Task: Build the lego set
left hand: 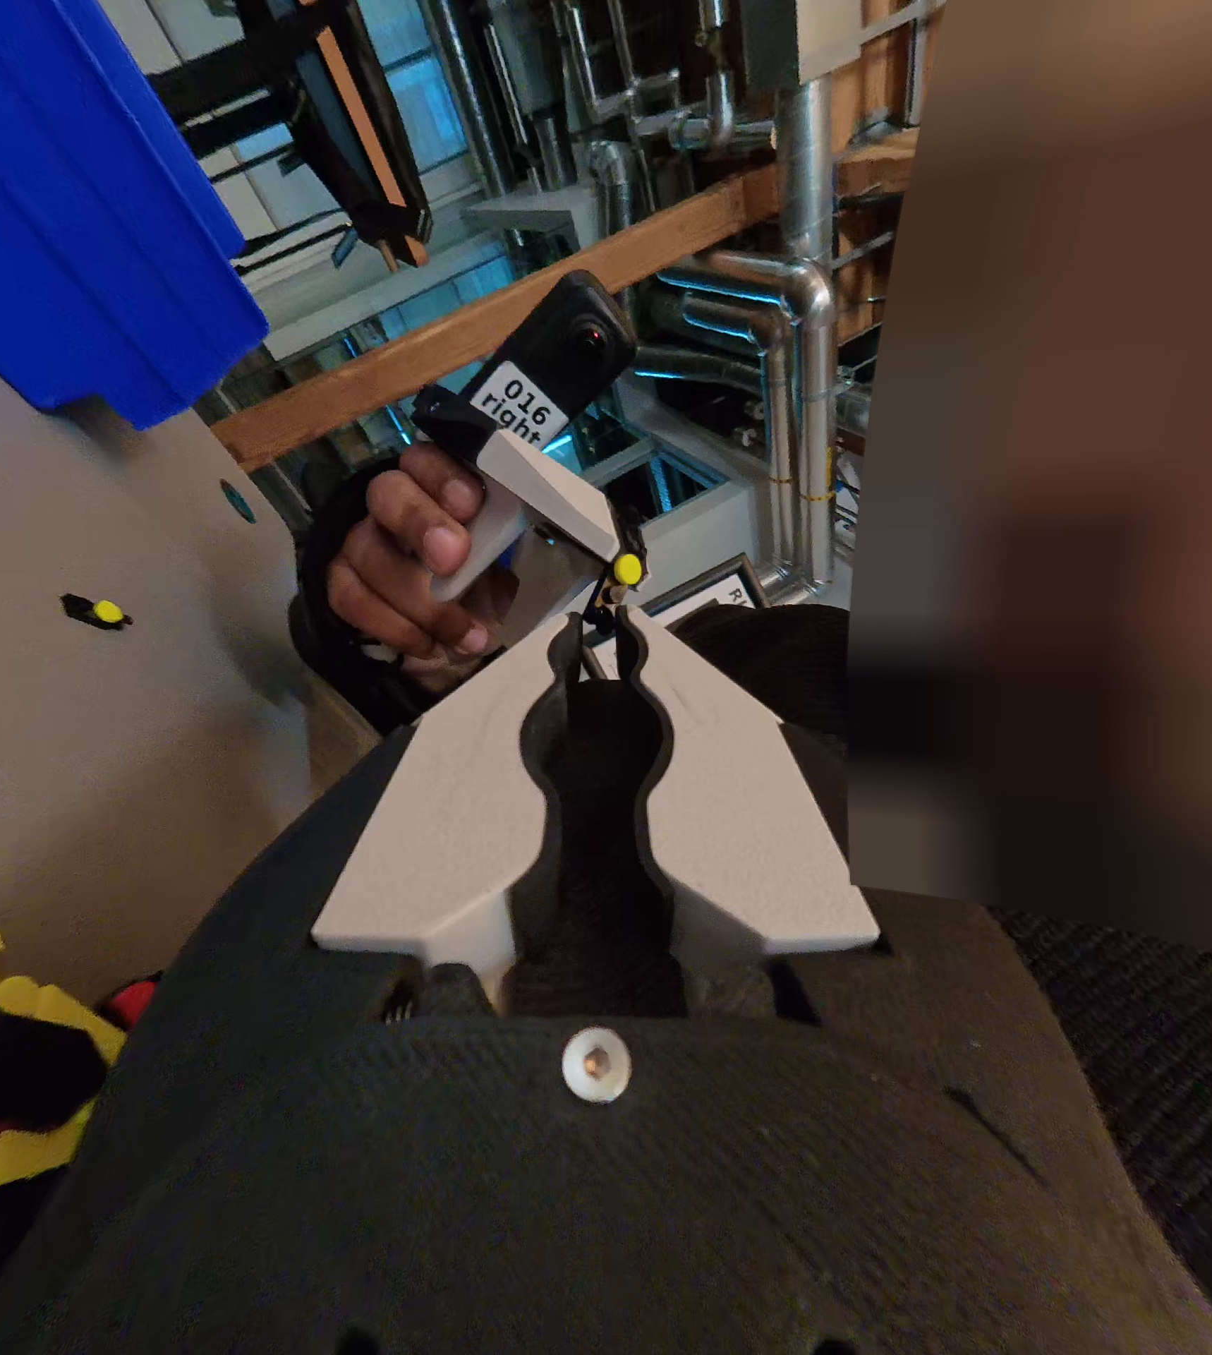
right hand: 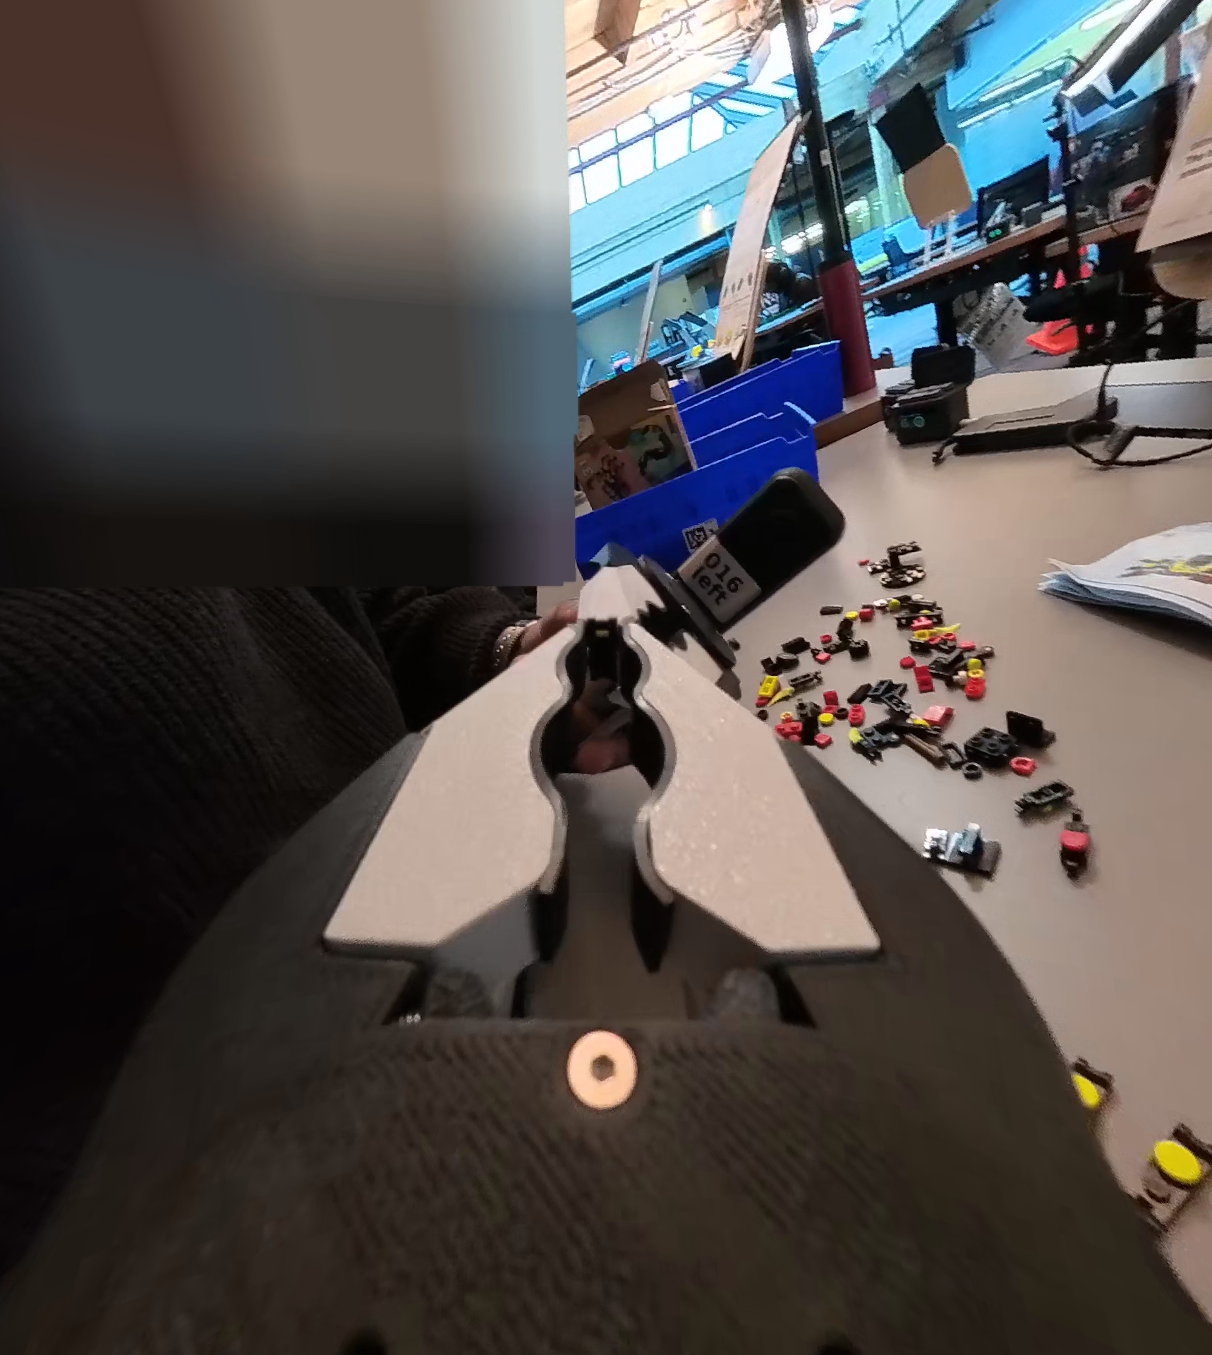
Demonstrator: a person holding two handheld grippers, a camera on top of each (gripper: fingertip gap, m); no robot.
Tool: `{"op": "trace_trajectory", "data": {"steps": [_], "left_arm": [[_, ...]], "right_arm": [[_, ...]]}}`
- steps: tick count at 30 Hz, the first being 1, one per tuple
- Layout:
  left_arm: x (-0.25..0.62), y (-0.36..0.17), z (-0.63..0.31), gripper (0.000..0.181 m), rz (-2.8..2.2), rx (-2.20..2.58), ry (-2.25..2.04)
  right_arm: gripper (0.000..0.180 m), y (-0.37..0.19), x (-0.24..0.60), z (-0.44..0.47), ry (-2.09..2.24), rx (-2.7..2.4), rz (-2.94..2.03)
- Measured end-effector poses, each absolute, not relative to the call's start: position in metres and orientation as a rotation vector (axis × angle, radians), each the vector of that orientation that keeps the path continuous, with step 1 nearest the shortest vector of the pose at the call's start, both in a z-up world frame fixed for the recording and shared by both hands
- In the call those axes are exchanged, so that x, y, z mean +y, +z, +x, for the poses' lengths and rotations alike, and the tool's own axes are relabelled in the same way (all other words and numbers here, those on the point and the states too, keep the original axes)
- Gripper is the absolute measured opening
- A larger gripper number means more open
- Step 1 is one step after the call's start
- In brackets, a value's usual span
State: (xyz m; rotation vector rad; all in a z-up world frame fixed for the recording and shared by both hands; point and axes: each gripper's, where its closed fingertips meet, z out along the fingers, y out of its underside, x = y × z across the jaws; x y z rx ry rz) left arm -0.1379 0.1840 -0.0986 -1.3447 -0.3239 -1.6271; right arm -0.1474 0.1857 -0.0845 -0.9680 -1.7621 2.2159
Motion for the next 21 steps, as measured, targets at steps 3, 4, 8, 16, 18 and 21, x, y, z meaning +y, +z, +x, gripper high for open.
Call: {"op": "trace_trajectory", "data": {"steps": [3,4,8,16,18,21], "left_arm": [[0.188,-0.105,-0.146,0.009,-1.353,-0.37,-1.577],[0.189,-0.106,-0.149,0.009,-1.352,-0.387,-1.562],[0.196,-0.117,-0.173,0.005,-1.386,-0.487,-1.349],[0.2,-0.131,-0.206,0.004,-1.595,-0.428,-0.695],[0.201,-0.133,-0.207,0.004,-1.641,-0.381,-0.546],[0.204,-0.134,-0.198,0.004,-1.7,-0.259,-0.374]], "right_arm": [[0.013,-0.093,0.192,-0.157,2.164,-1.736,-1.072],[0.018,-0.096,0.195,-0.161,2.142,-1.721,-1.113],[0.027,-0.116,0.215,-0.181,1.966,-1.64,-1.339],[0.021,-0.143,0.202,-0.19,2.009,-1.517,-1.709],[0.024,-0.141,0.197,-0.191,2.118,-1.443,-1.758],[0.024,-0.137,0.201,-0.194,2.276,-1.248,-1.848]]}}
